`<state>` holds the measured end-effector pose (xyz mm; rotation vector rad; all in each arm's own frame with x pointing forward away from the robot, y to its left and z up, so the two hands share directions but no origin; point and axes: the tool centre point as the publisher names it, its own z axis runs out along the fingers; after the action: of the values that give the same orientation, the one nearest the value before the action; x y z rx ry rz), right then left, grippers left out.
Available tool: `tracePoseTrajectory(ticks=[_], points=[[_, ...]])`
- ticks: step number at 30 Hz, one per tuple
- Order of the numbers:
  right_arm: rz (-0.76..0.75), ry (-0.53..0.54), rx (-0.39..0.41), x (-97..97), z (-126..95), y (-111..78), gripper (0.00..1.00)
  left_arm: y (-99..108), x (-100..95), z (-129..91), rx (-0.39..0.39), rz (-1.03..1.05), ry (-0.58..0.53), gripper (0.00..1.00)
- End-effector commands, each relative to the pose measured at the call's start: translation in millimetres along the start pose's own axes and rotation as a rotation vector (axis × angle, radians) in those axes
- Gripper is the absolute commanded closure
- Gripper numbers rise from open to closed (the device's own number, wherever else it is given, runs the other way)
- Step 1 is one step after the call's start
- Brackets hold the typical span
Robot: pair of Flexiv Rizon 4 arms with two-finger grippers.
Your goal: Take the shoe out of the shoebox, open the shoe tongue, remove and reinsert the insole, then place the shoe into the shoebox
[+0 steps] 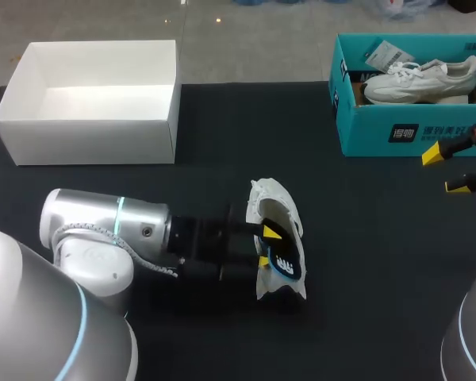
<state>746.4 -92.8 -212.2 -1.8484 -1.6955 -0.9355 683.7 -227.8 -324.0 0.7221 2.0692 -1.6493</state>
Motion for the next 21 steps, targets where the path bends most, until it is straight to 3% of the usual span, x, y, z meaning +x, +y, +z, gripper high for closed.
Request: tracePoseTrajectory(ticks=[1,14,19,21], points=[[0.001,-0.004,-0.002,0.4,0.2,-1.6,0.00,1.4,2.1,-1.1,-0.012,-0.002,0.013,1.00],[0.001,-0.004,-0.002,0.4,0.2,-1.6,0.00,48.2,-2.0,-3.0,-0.092,-0.011,0.004,1.00],[0.001,-0.004,-0.002,0.4,0.2,-1.6,0.00,55.9,-6.0,-7.3,-0.115,-0.018,-0.008,1.00],[0.001,-0.004,-0.002,0.4,0.2,-1.6,0.00,46.2,-8.1,-8.5,-0.083,-0.021,-0.027,0.58]])
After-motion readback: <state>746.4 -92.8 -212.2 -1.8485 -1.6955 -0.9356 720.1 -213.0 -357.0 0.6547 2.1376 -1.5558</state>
